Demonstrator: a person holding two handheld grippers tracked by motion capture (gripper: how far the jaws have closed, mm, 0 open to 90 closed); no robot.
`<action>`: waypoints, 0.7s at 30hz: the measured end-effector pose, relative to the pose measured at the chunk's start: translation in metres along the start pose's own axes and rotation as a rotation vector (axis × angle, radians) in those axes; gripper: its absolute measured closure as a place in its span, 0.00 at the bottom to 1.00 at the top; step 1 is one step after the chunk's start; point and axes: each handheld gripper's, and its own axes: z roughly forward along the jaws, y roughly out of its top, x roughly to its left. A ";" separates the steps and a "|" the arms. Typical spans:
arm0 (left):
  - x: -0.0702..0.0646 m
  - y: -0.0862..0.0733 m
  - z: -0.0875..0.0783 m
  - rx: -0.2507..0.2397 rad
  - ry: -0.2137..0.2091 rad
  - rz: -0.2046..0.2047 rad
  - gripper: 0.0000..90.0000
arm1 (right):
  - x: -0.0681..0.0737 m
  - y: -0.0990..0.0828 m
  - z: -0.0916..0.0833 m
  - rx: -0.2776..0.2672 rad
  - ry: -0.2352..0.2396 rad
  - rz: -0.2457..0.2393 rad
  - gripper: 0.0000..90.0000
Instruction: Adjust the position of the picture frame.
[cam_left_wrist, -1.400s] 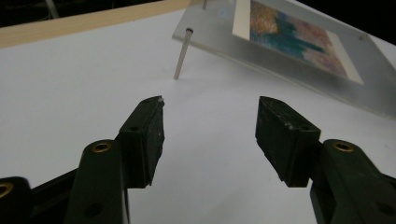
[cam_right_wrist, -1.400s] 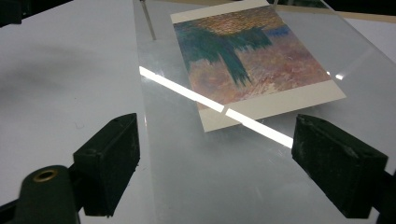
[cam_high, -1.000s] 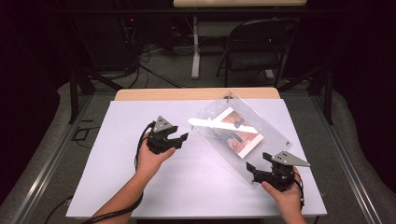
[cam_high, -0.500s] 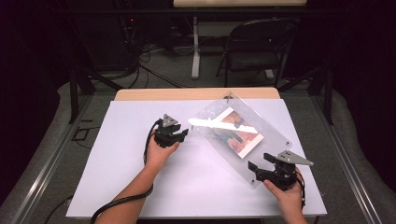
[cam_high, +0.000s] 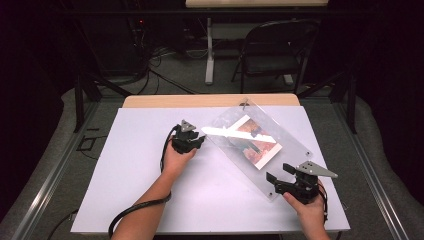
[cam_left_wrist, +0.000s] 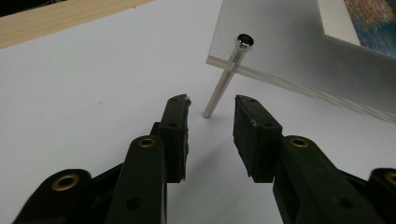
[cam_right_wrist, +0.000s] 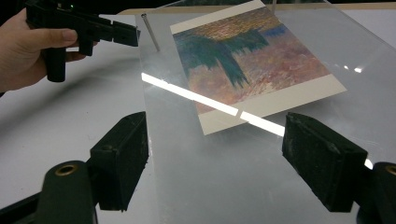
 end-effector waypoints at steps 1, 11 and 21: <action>-0.001 0.000 0.002 0.002 0.002 0.001 0.72 | 0.000 0.000 0.000 0.003 0.000 -0.001 0.24; -0.004 0.006 0.019 0.020 0.006 -0.007 0.80 | 0.003 0.001 0.000 0.012 0.014 -0.020 0.16; -0.007 0.011 0.025 0.030 0.016 -0.019 0.90 | 0.002 0.001 0.001 0.009 0.028 -0.005 0.16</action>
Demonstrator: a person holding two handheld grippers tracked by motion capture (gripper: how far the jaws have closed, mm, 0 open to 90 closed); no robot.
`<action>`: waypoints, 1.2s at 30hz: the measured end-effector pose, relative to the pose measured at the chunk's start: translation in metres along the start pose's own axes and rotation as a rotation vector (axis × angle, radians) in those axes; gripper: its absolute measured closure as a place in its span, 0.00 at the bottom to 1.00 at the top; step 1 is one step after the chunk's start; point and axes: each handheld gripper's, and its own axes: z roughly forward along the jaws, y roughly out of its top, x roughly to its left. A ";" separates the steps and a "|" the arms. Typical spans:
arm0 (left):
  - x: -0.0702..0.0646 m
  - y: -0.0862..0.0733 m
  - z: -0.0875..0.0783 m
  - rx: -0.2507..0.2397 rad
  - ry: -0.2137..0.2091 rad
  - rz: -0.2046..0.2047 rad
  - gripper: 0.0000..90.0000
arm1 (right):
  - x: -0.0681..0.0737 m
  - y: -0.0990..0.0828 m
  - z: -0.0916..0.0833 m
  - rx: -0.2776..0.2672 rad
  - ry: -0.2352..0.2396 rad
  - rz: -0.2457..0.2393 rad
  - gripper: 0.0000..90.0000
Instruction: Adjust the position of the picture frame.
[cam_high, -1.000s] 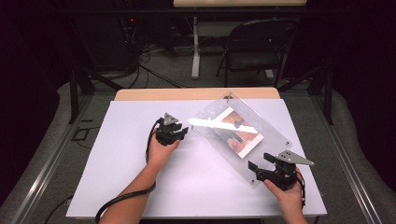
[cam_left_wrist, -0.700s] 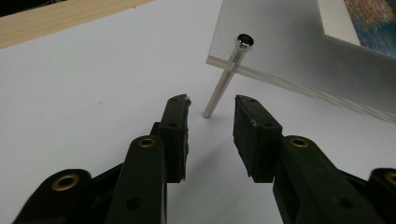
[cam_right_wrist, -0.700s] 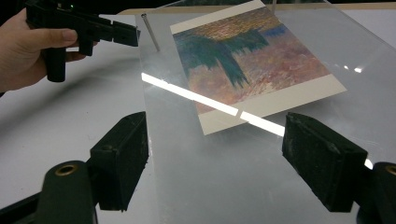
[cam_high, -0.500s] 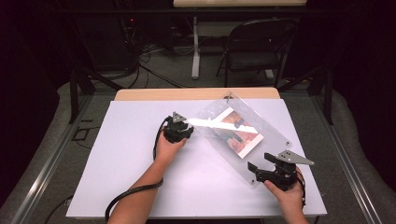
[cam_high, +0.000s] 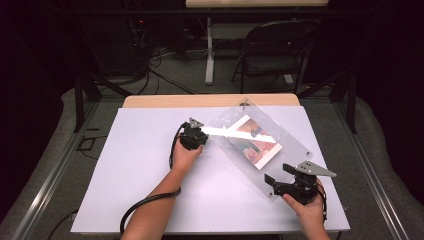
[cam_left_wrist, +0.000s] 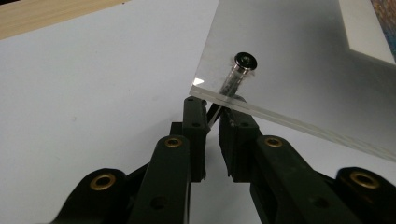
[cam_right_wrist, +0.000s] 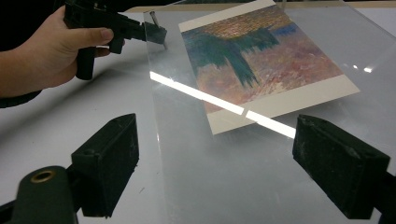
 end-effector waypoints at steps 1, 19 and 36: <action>0.000 0.000 0.000 0.002 0.000 -0.001 0.90 | 0.000 0.000 0.000 -0.001 0.001 0.002 0.16; 0.001 -0.003 -0.014 0.005 -0.017 0.013 0.93 | -0.001 -0.001 0.000 0.005 0.004 0.007 0.16; -0.001 -0.038 -0.062 0.013 -0.083 0.046 0.94 | -0.001 -0.001 0.000 0.006 0.010 0.013 0.17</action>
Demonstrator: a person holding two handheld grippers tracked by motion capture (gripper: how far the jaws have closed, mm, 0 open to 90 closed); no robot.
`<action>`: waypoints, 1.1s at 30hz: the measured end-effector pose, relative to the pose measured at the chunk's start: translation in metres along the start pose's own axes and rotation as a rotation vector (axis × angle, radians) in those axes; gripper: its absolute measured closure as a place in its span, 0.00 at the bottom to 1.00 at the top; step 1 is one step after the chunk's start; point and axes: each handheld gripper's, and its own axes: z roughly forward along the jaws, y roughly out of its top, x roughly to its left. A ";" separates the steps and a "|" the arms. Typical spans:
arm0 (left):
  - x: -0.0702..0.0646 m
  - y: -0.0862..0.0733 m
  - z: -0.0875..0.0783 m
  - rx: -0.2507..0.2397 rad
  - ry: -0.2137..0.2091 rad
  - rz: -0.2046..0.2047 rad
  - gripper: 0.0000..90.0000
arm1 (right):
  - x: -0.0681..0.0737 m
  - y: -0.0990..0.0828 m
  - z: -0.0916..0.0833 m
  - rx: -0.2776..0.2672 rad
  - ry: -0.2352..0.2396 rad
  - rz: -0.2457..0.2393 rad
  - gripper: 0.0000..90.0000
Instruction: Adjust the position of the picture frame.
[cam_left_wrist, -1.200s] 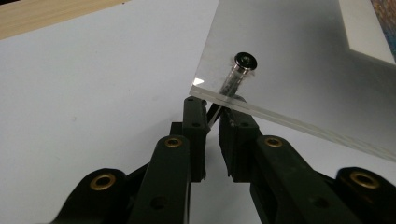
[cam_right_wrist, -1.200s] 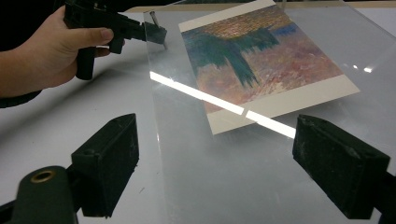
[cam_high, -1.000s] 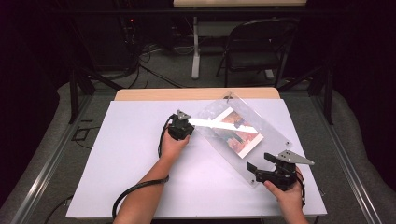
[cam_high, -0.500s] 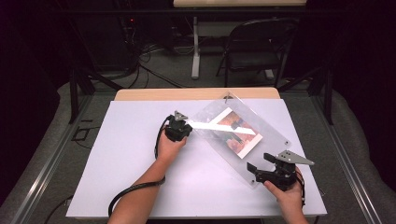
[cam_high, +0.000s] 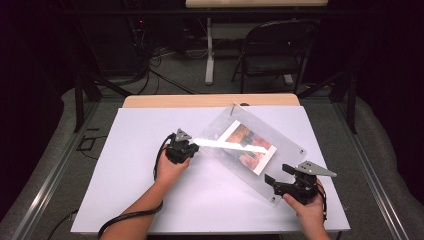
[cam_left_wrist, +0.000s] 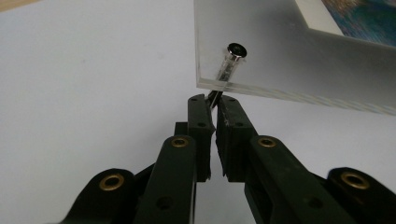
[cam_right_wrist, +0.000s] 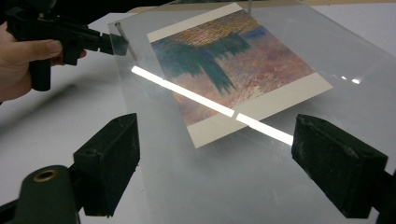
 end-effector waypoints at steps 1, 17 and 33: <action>-0.001 -0.003 -0.003 0.005 -0.006 0.010 0.94 | 0.000 0.000 0.000 -0.001 0.000 0.000 0.17; -0.030 -0.030 -0.058 -0.037 -0.092 0.004 1.00 | 0.004 0.001 0.001 0.003 0.010 -0.016 0.19; -0.028 -0.041 -0.046 -0.020 -0.042 0.035 0.85 | 0.009 0.002 0.002 0.002 0.036 -0.036 0.28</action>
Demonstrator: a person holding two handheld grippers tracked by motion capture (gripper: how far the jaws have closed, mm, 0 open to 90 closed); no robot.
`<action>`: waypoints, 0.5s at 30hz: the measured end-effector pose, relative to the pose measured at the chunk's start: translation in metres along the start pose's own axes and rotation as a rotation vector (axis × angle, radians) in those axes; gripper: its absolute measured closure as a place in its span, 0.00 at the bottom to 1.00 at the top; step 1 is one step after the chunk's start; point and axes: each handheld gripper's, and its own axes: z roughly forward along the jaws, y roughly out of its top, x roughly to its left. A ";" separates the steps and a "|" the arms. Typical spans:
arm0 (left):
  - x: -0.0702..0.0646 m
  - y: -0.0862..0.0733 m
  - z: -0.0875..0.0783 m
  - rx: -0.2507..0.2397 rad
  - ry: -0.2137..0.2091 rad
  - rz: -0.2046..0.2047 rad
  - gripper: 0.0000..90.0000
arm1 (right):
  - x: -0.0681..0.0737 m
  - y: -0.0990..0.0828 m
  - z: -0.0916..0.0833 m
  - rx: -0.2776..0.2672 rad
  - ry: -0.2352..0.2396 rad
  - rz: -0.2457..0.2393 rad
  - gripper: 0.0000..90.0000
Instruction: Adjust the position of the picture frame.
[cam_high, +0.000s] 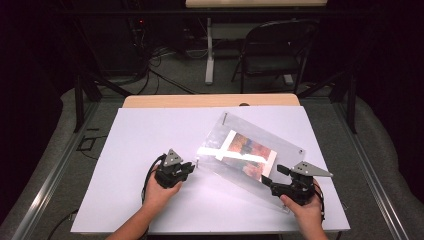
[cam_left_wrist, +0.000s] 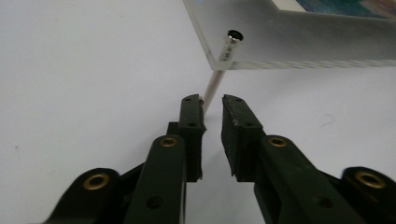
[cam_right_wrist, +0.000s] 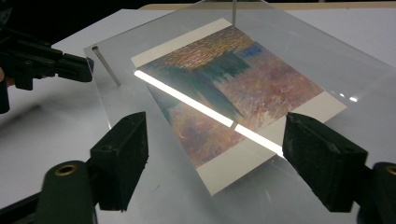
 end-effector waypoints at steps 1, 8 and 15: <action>0.001 0.001 0.002 -0.007 -0.011 0.004 0.82 | 0.001 0.001 -0.001 -0.003 0.008 -0.006 0.31; 0.000 0.006 0.016 -0.025 -0.036 0.026 0.74 | 0.024 0.002 0.001 0.022 0.082 -0.083 0.58; -0.001 0.010 0.032 -0.032 -0.043 0.027 0.77 | 0.044 -0.004 0.014 0.082 0.114 -0.146 0.61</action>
